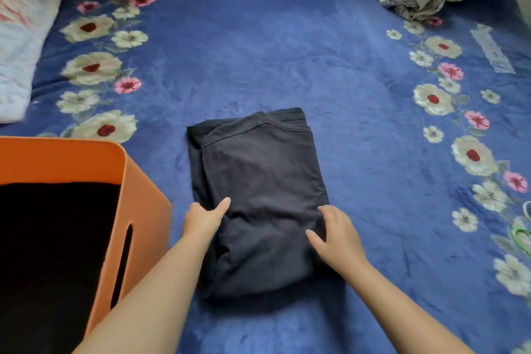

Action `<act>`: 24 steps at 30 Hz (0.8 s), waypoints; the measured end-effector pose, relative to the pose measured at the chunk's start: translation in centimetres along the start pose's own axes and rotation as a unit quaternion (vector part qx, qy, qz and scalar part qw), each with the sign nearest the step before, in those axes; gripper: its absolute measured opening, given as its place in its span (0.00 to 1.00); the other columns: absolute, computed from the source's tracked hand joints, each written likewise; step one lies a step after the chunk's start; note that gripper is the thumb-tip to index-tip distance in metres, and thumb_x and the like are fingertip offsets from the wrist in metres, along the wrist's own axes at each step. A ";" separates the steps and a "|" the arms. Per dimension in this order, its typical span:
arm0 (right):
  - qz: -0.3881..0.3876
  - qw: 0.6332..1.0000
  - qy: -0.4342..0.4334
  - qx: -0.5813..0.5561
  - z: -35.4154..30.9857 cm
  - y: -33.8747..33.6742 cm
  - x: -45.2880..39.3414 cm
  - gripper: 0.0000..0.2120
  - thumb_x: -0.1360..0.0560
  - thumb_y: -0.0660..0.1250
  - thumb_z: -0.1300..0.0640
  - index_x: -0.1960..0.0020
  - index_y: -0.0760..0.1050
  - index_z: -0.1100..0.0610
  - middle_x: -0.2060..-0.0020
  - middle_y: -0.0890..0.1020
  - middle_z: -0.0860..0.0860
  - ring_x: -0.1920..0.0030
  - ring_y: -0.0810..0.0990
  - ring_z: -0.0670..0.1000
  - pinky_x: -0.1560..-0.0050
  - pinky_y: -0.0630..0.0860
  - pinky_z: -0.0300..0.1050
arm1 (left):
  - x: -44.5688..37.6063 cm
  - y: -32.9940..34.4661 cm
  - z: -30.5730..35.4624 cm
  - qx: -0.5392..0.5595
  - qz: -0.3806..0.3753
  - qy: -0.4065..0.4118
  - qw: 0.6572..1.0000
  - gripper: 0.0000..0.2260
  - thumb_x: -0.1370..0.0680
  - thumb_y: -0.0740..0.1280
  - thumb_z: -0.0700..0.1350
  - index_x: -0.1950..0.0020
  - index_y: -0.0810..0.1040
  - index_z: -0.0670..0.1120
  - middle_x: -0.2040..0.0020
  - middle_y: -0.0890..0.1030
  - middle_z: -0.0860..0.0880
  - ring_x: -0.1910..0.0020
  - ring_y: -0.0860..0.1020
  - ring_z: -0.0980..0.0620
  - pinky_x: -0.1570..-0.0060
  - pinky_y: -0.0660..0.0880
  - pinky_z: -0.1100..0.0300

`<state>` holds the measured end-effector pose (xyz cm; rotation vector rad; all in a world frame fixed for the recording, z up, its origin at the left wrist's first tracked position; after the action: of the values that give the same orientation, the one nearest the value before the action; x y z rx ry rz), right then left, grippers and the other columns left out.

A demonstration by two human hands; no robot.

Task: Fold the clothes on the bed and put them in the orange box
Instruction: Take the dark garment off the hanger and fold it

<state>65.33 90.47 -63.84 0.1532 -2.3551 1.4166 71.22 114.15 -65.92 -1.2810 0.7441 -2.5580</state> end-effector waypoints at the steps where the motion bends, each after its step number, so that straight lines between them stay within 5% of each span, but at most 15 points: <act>1: 0.001 0.998 0.061 -0.026 0.6 -0.1 -0.4 0.27 0.24 0.63 0.49 0.30 0.63 0.61 0.33 0.68 0.55 0.33 0.67 0.55 0.35 0.65 0.47 | 0.1 0.1 0.2 -0.016 0.029 -0.002 0.999 0.34 0.26 0.67 0.57 0.30 0.63 0.37 0.30 0.65 0.39 0.31 0.64 0.41 0.34 0.62 0.51; 5: 0.010 0.980 0.150 -0.127 2.3 0.7 -2.8 0.24 0.24 0.64 0.49 0.33 0.66 0.61 0.38 0.73 0.55 0.39 0.72 0.54 0.43 0.68 0.45 | -1.1 0.7 0.8 -0.054 0.131 0.010 0.990 0.36 0.31 0.71 0.59 0.32 0.65 0.38 0.31 0.63 0.40 0.32 0.62 0.40 0.35 0.61 0.49; 9: 0.037 0.973 0.145 -0.176 2.0 0.9 -5.2 0.21 0.24 0.64 0.48 0.37 0.71 0.59 0.41 0.76 0.52 0.40 0.73 0.52 0.47 0.68 0.43 | -4.4 0.5 2.1 0.090 0.021 0.058 0.994 0.40 0.36 0.74 0.59 0.31 0.66 0.40 0.33 0.72 0.43 0.35 0.71 0.43 0.35 0.68 0.48; 12: 0.042 0.956 0.149 -0.250 1.1 0.3 -7.6 0.19 0.25 0.65 0.48 0.39 0.72 0.59 0.45 0.79 0.52 0.44 0.76 0.52 0.52 0.67 0.41 | -5.4 -0.1 4.3 0.209 -0.030 0.047 0.976 0.19 0.28 0.73 0.47 0.41 0.74 0.40 0.43 0.78 0.44 0.47 0.77 0.45 0.44 0.73 0.53; 14: 0.032 0.940 0.163 -0.296 0.7 0.1 -9.3 0.20 0.25 0.66 0.48 0.39 0.72 0.58 0.45 0.79 0.51 0.44 0.77 0.52 0.50 0.70 0.42 | -5.5 -0.6 5.7 0.254 -0.045 0.077 0.963 0.15 0.28 0.72 0.41 0.44 0.74 0.42 0.44 0.79 0.44 0.48 0.77 0.46 0.45 0.74 0.53; 17: 0.036 0.929 0.168 -0.327 0.4 -0.3 -12.0 0.22 0.26 0.65 0.46 0.37 0.72 0.59 0.40 0.77 0.52 0.39 0.74 0.52 0.40 0.70 0.46 | -5.6 -0.7 7.0 0.169 0.007 0.154 0.973 0.24 0.29 0.73 0.39 0.36 0.70 0.43 0.40 0.76 0.48 0.43 0.75 0.47 0.39 0.72 0.51; 19: 0.030 0.938 0.159 -0.307 -0.2 -0.7 -13.2 0.24 0.25 0.65 0.46 0.35 0.70 0.60 0.39 0.75 0.51 0.36 0.72 0.52 0.38 0.68 0.45 | -5.0 -0.7 7.4 0.079 0.094 0.168 0.978 0.21 0.27 0.71 0.42 0.37 0.68 0.42 0.43 0.74 0.48 0.42 0.73 0.46 0.43 0.70 0.54; 22: 0.038 0.963 0.134 -0.231 -1.0 -1.1 -14.8 0.14 0.24 0.63 0.48 0.51 0.73 0.60 0.55 0.75 0.51 0.49 0.74 0.55 0.54 0.66 0.43 | -4.2 -0.3 7.9 0.049 0.128 0.213 0.967 0.11 0.25 0.67 0.43 0.45 0.73 0.43 0.48 0.76 0.47 0.44 0.74 0.45 0.46 0.70 0.55; 24: 0.067 0.974 0.115 -0.184 -1.2 -1.2 -15.5 0.18 0.23 0.62 0.50 0.67 0.64 0.58 0.64 0.70 0.51 0.60 0.70 0.54 0.63 0.61 0.44 | -3.9 0.1 8.5 0.130 0.086 0.224 0.962 0.08 0.24 0.66 0.40 0.44 0.75 0.45 0.48 0.78 0.49 0.46 0.76 0.47 0.44 0.73 0.54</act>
<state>80.22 89.36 -68.20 -0.2612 -2.4145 0.9641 80.31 112.56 -64.35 -0.5370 0.5324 -2.7095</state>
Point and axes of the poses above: each hand's wrist, its own x-axis away from the middle knuckle, its own y-axis out of the palm, z = x × y, the point moved 1 cm from there along -x, towards the middle knuckle
